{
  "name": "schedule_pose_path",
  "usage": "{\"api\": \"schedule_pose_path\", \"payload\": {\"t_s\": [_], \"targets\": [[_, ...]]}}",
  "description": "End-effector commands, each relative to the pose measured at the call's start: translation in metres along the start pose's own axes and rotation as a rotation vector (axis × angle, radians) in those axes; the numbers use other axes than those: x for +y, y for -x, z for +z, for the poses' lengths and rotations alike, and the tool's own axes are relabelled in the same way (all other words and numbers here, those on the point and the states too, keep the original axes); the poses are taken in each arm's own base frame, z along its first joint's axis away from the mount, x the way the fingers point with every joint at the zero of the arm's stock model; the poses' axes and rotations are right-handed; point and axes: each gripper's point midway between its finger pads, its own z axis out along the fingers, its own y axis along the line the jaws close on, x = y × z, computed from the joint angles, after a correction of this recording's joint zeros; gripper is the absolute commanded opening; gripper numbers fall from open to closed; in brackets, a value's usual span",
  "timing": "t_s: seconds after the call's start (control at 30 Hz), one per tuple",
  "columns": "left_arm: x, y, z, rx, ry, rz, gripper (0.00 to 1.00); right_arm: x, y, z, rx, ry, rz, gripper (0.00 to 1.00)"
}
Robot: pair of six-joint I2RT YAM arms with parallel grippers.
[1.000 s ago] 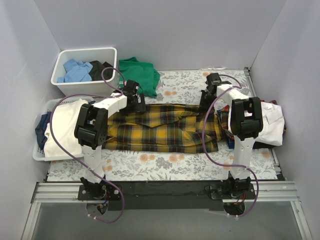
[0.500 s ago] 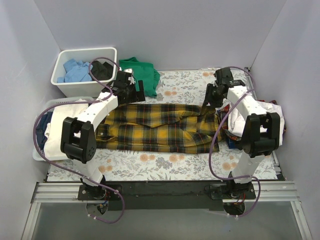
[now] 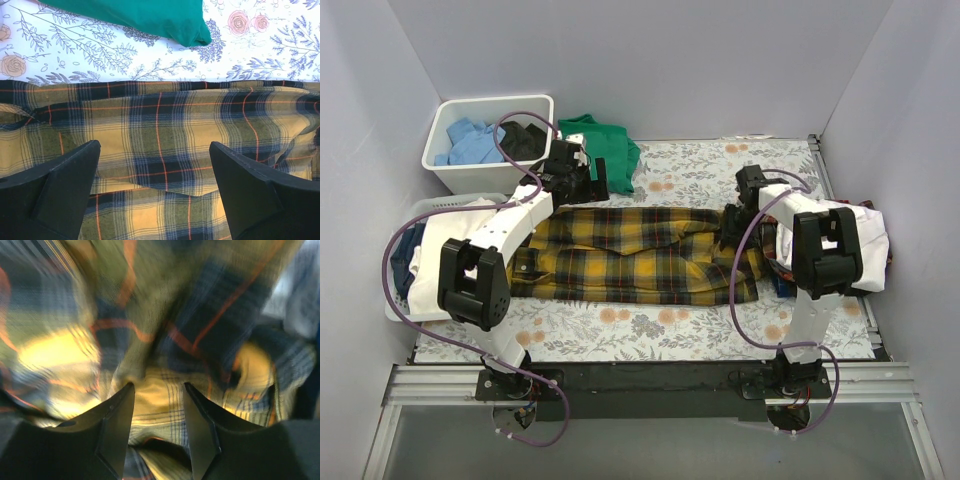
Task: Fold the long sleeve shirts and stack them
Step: Fold the shirt
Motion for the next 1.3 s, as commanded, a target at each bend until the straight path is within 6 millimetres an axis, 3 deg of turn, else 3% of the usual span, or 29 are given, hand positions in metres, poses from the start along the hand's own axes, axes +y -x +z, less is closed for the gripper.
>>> {"api": "schedule_pose_path", "payload": {"t_s": [0.0,0.07,0.13,0.17,0.23,0.27,0.33,0.37,0.4,0.47,0.5,0.57,0.6,0.67,0.7,0.73,0.77,0.8,0.83,0.87,0.9,0.97,1.0,1.03,1.17,1.27], "targets": [[0.002,0.01,-0.011,-0.028,0.016,0.033,0.93,0.022,0.035,0.029,-0.021,0.072,0.008,0.52],[0.003,0.012,-0.012,-0.027,0.023,0.04,0.92,0.034,0.057,0.031,-0.057,0.105,-0.014,0.52],[0.003,0.012,-0.011,-0.023,0.025,0.044,0.93,0.04,0.066,0.046,-0.042,0.122,-0.025,0.52],[0.003,0.014,-0.011,-0.026,0.028,0.043,0.93,0.05,0.084,0.042,-0.075,0.152,-0.038,0.52],[0.002,0.015,-0.009,-0.025,0.029,0.042,0.93,0.056,0.096,0.057,-0.067,0.168,-0.042,0.52],[0.001,0.017,-0.01,-0.028,0.026,0.042,0.93,0.067,0.116,0.051,-0.111,0.195,-0.054,0.52],[0.001,0.017,-0.007,-0.024,0.027,0.044,0.93,0.07,0.128,0.065,-0.113,0.204,-0.056,0.52],[0.0,0.021,-0.007,-0.03,0.025,0.043,0.93,0.084,0.152,0.053,-0.167,0.238,-0.07,0.52],[0.0,0.02,-0.005,-0.023,0.029,0.042,0.93,0.083,0.158,0.065,-0.165,0.239,-0.071,0.52],[0.001,0.019,-0.001,-0.009,0.036,0.043,0.93,0.094,0.178,0.061,-0.205,0.278,-0.081,0.52],[0.0,0.022,-0.001,-0.012,0.035,0.04,0.93,0.1,0.2,0.054,-0.255,0.302,-0.086,0.52],[0.002,0.022,0.001,-0.006,0.045,0.039,0.93,0.105,0.215,0.044,-0.297,0.325,-0.095,0.53],[0.001,0.025,0.0,-0.012,0.044,0.04,0.93,0.107,0.226,0.028,-0.338,0.33,-0.101,0.53],[0.001,0.027,-0.001,-0.016,0.05,0.041,0.93,0.101,0.23,0.011,-0.384,0.292,-0.119,0.52],[0.003,0.029,-0.001,-0.021,0.057,0.037,0.93,0.105,0.234,-0.027,-0.45,0.287,-0.134,0.52],[0.004,0.029,-0.002,-0.022,0.059,0.036,0.93,0.096,0.218,-0.023,-0.426,0.25,-0.138,0.52],[0.003,0.029,-0.002,-0.022,0.06,0.034,0.93,0.088,0.219,-0.035,-0.473,0.191,-0.139,0.52],[0.005,0.029,-0.002,-0.024,0.063,0.029,0.94,0.098,0.216,-0.077,-0.549,0.184,-0.163,0.52],[0.005,0.028,-0.003,-0.024,0.063,0.026,0.93,0.091,0.199,-0.073,-0.536,0.126,-0.168,0.52],[0.006,0.028,-0.003,-0.025,0.062,0.025,0.93,0.086,0.196,-0.086,-0.578,0.04,-0.191,0.52],[0.005,0.029,-0.005,-0.031,0.06,0.025,0.93,0.108,0.182,-0.111,-0.627,0.034,-0.243,0.52],[0.007,0.03,-0.005,-0.037,0.065,0.015,0.94,0.119,0.162,-0.116,-0.649,-0.026,-0.304,0.52],[0.007,0.031,-0.005,-0.04,0.066,0.012,0.94,0.146,0.145,-0.124,-0.663,-0.007,-0.369,0.52],[0.009,0.031,-0.006,-0.04,0.073,0.006,0.94,0.157,0.136,-0.125,-0.666,-0.004,-0.397,0.52],[0.016,0.033,-0.01,-0.045,0.119,-0.054,0.94,0.228,0.087,-0.112,-0.593,0.176,-0.552,0.52],[0.036,0.035,-0.017,-0.041,0.215,-0.12,0.94,0.276,0.05,-0.089,-0.466,0.376,-0.625,0.52]]}}
